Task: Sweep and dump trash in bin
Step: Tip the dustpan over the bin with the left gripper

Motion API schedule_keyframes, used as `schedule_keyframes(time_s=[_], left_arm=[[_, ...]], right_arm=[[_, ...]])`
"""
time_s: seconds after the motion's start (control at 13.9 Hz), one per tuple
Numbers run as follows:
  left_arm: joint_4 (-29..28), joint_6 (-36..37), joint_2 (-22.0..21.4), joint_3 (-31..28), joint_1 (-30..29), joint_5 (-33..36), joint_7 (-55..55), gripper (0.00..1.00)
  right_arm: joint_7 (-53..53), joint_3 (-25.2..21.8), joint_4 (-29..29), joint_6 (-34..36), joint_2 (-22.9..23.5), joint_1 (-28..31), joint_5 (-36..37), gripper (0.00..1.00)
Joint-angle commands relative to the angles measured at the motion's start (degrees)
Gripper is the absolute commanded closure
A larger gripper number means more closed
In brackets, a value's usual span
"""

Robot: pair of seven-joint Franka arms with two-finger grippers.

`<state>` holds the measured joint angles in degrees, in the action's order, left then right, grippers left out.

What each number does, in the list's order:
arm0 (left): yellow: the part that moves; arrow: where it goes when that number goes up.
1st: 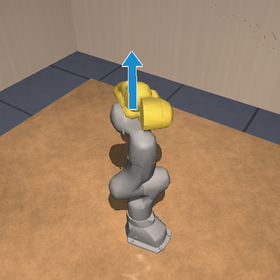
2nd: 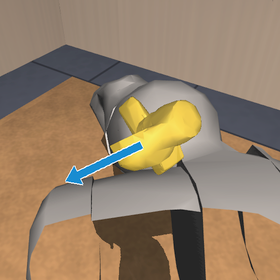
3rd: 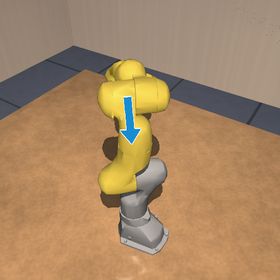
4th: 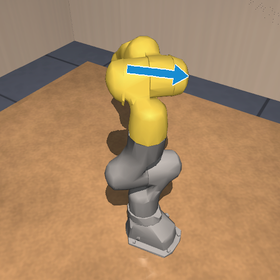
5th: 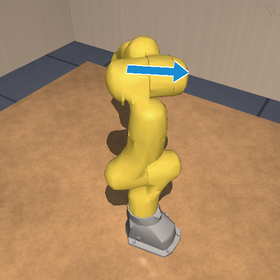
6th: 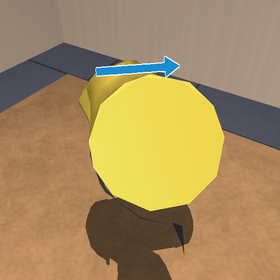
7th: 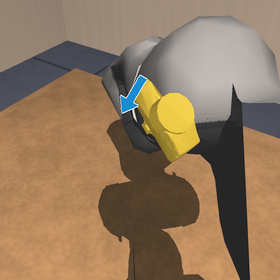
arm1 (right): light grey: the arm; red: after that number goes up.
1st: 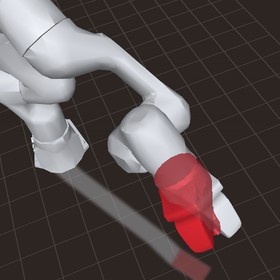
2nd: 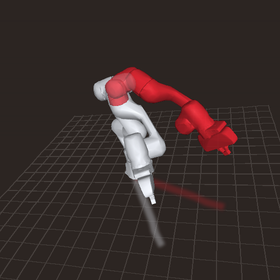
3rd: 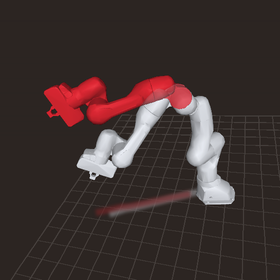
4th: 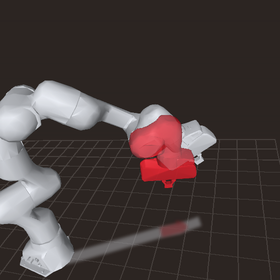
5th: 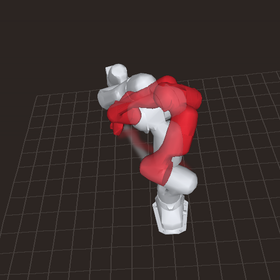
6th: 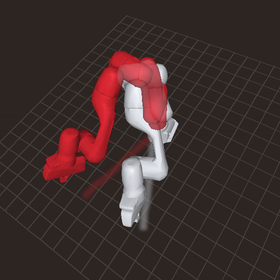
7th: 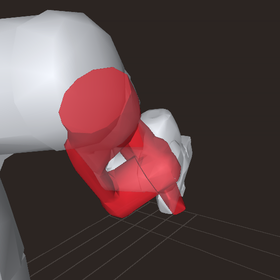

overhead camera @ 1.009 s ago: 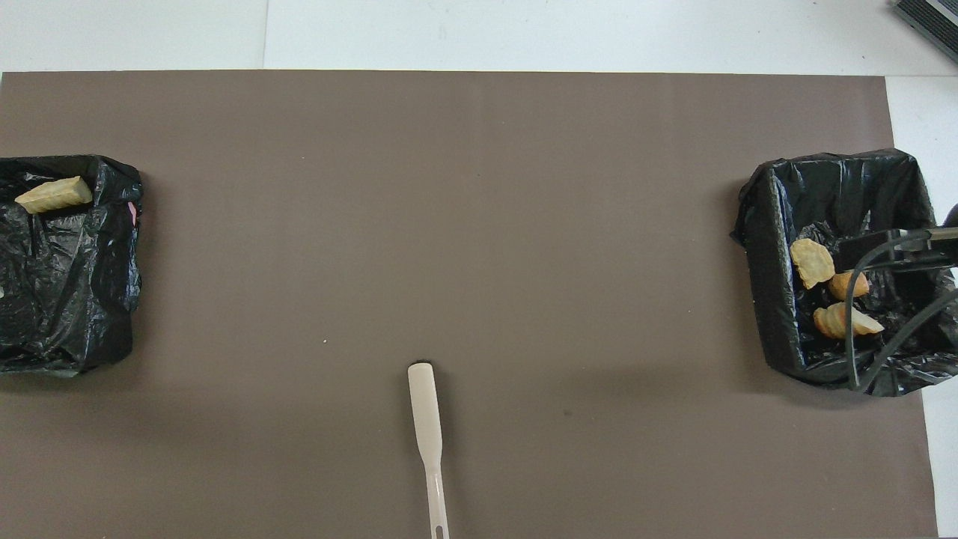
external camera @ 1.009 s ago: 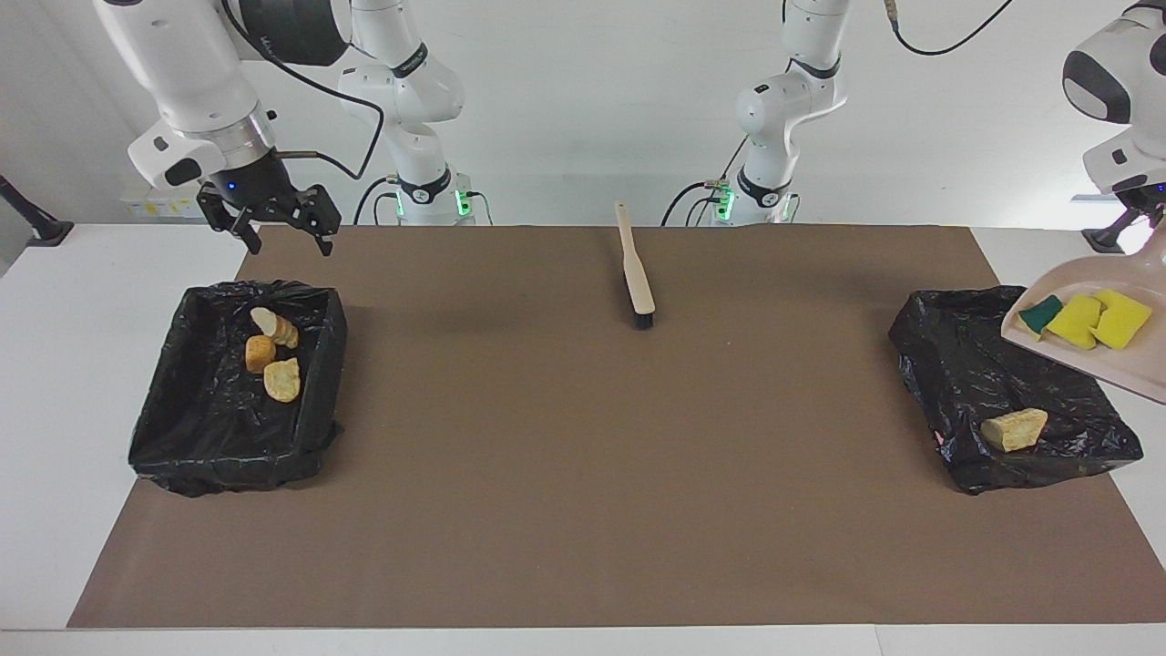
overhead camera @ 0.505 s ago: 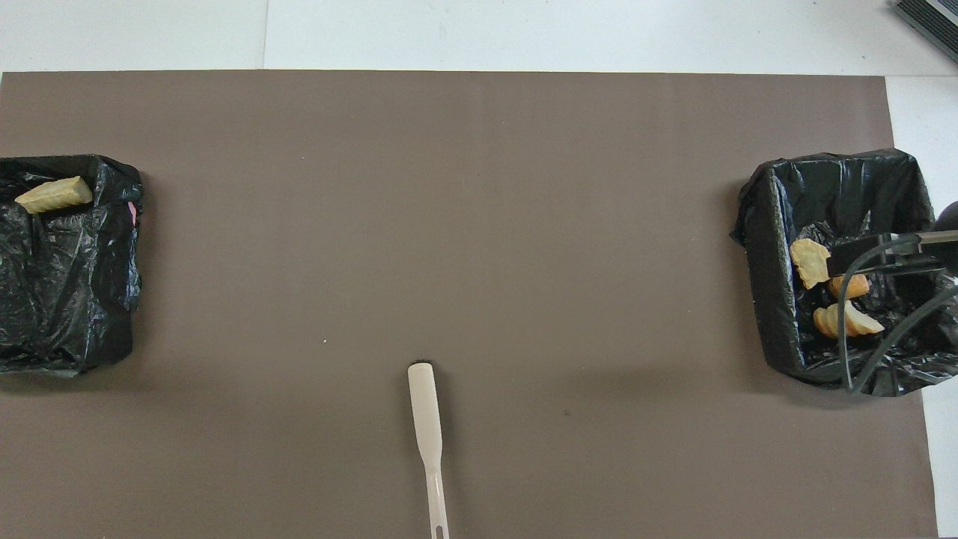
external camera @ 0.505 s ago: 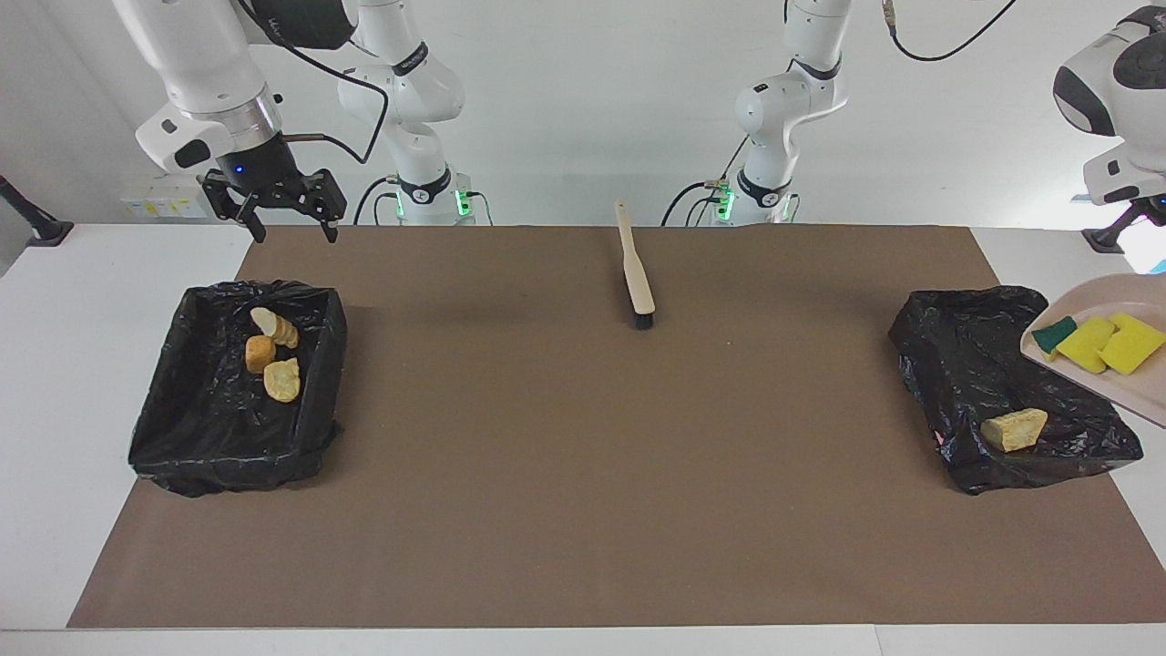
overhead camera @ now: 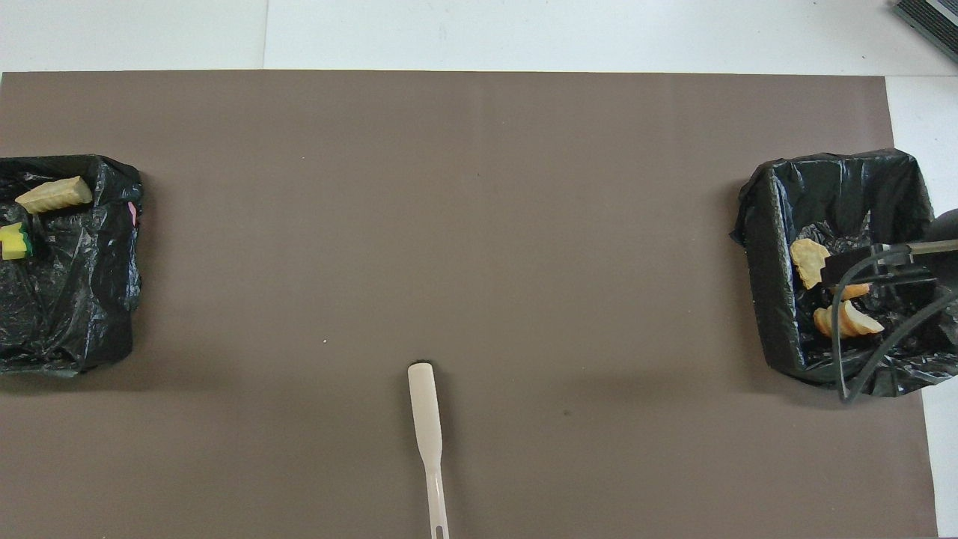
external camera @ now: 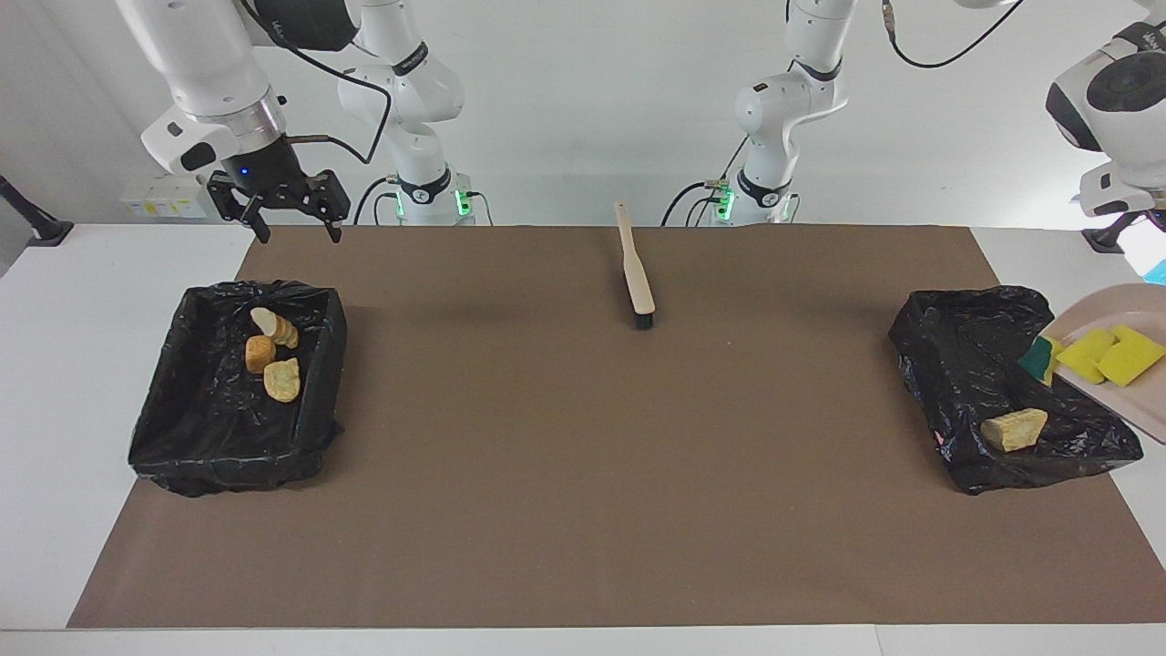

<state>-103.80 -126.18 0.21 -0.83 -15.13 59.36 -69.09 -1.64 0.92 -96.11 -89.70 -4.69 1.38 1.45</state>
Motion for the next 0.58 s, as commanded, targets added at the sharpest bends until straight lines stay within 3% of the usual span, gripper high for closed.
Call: schedule_keyframes(time_s=[0.0,0.5], left_arm=[[1.6,0.5,0.8,-0.9,0.7,1.7,-0.4,1.0],[4.0,3.5,0.1,-0.9,3.1,8.9,-0.5,1.0]], right_arm=[[-0.6,0.3,-1.6,-0.2,-1.6,0.2,-1.0,0.0],[-0.3,0.3,-1.2,-0.5,-1.2,0.2,-1.2,0.0]])
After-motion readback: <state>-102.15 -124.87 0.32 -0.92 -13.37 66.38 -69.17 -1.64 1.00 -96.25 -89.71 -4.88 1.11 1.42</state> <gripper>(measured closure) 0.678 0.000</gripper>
